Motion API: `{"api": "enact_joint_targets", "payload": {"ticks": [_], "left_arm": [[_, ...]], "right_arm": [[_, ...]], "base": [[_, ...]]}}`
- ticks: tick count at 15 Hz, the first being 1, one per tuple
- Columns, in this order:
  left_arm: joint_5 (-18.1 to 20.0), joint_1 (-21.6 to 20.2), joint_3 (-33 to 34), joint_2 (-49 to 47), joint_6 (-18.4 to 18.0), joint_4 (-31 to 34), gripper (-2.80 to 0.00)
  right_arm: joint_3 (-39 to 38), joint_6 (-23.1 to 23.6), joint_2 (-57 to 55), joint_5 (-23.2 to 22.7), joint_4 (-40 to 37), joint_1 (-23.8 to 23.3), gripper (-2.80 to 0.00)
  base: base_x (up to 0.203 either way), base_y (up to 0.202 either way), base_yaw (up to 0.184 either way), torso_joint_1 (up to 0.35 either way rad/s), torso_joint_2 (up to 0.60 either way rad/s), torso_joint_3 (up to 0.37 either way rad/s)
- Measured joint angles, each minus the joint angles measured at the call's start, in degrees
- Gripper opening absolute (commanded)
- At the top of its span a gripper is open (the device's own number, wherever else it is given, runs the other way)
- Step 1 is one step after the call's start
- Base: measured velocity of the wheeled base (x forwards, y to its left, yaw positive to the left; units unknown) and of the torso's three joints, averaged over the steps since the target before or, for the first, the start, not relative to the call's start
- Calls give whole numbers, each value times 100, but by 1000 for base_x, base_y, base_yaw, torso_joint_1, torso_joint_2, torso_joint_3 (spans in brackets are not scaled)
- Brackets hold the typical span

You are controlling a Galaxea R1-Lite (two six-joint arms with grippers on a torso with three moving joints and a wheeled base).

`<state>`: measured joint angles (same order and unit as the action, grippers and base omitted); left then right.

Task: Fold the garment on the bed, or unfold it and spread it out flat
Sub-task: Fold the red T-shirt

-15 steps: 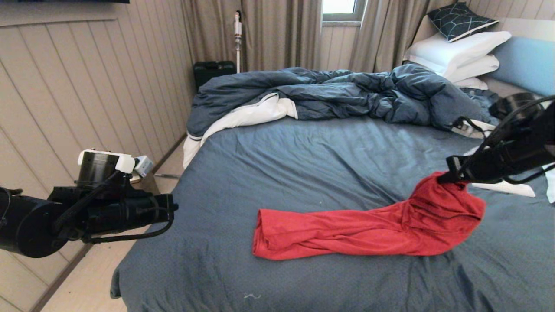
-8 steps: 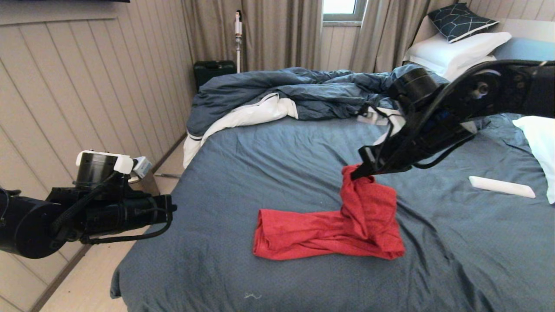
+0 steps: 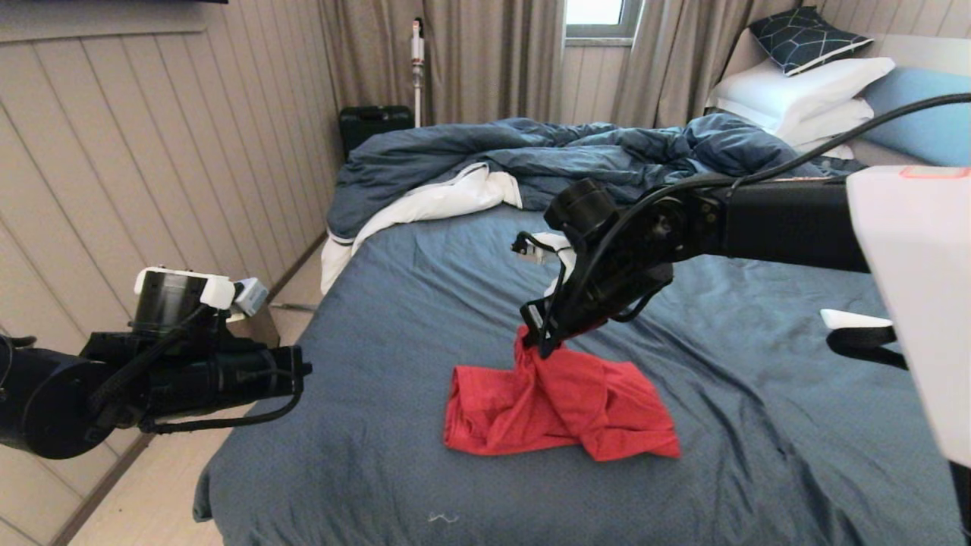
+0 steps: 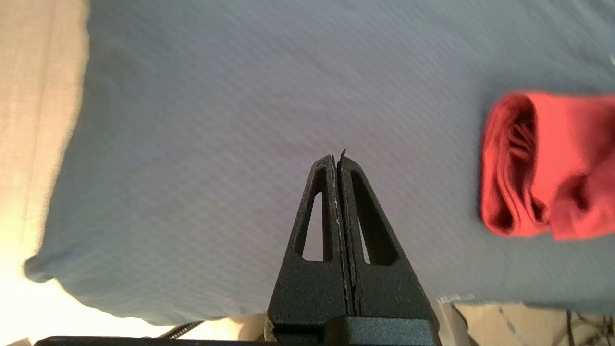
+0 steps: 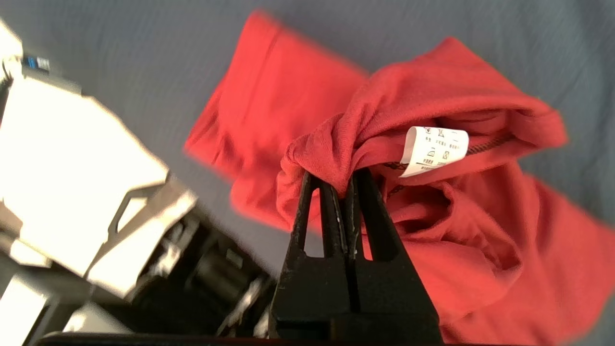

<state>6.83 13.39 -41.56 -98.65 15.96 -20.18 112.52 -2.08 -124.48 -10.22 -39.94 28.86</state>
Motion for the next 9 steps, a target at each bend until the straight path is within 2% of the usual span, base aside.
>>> {"api": "enact_joint_targets", "payload": {"ticks": [4,9], "left_arm": [[-1,56,29,0,0,-8,-280],[-1,85,30,0,11,-18,-280]], "right_arm": [[0,29,-102,-39,414,91,-280],[-1,9,-96,-63,894,418,-280]], "base": [[0,0,0,0,0,0],[0,0,0,0,0,0]]}}
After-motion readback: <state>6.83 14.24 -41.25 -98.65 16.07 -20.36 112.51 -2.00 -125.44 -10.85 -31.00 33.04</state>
